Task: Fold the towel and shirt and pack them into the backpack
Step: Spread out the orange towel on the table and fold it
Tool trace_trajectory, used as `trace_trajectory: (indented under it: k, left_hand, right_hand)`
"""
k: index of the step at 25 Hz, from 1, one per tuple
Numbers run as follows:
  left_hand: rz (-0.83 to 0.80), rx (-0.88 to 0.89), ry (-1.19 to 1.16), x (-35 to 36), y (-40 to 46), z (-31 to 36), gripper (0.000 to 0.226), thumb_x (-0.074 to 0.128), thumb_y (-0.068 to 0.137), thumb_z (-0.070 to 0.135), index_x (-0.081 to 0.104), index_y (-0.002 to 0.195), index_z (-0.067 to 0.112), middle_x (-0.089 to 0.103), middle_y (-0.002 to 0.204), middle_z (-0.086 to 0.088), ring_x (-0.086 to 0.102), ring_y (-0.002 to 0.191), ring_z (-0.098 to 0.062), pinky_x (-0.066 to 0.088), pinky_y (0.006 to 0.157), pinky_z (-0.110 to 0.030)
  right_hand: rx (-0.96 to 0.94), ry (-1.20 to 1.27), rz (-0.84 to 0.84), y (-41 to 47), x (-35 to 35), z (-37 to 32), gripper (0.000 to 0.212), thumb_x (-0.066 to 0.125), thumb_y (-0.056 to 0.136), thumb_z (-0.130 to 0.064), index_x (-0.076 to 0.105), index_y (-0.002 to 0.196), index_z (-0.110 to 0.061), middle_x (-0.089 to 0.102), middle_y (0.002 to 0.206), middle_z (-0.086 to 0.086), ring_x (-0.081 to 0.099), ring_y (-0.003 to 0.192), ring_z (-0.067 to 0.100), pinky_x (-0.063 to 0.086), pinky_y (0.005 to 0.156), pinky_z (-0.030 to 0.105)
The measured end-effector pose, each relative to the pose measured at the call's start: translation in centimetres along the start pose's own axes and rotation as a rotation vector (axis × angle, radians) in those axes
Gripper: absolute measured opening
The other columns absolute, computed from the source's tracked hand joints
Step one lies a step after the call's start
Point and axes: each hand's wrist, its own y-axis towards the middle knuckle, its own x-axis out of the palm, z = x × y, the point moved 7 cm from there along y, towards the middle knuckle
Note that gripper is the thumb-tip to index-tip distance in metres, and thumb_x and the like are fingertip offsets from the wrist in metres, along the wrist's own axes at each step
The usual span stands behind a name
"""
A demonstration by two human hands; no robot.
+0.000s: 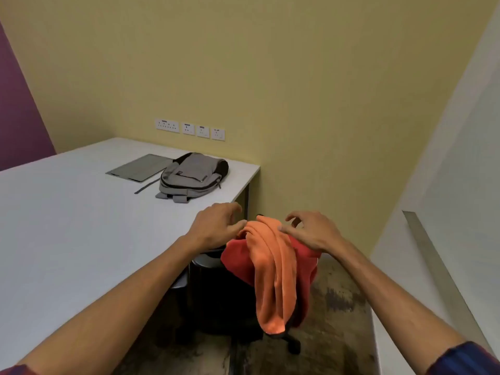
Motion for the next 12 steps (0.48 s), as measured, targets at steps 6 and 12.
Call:
trace_trajectory:
  k: [6, 12]
  left_hand:
    - [-0.381, 0.181, 0.038, 6.6, -0.9, 3.4, 0.081, 0.054, 0.074, 0.045, 0.025, 0.148, 0.035, 0.031, 0.152, -0.004, 0.033, 0.136, -0.022, 0.033, 0.106, -0.039]
    - [-0.540, 0.249, 0.085, 9.3, -0.4, 5.3, 0.106, 0.058, 0.061, 0.053, -0.008, 0.144, 0.053, -0.007, 0.161, -0.005, -0.008, 0.148, -0.027, 0.015, 0.114, -0.059]
  right_hand:
    - [-0.046, -0.133, -0.141, -1.9, 3.6, -0.7, 0.105, 0.044, 0.053, -0.098, 0.046, 0.135, -0.033, 0.062, 0.126, -0.005, 0.060, 0.112, 0.022, 0.046, 0.089, 0.042]
    - [-0.121, -0.191, -0.151, -2.7, 4.3, -0.9, 0.087, 0.060, 0.065, -0.074, 0.047, 0.129, -0.016, 0.058, 0.126, 0.003, 0.056, 0.110, 0.025, 0.045, 0.086, 0.039]
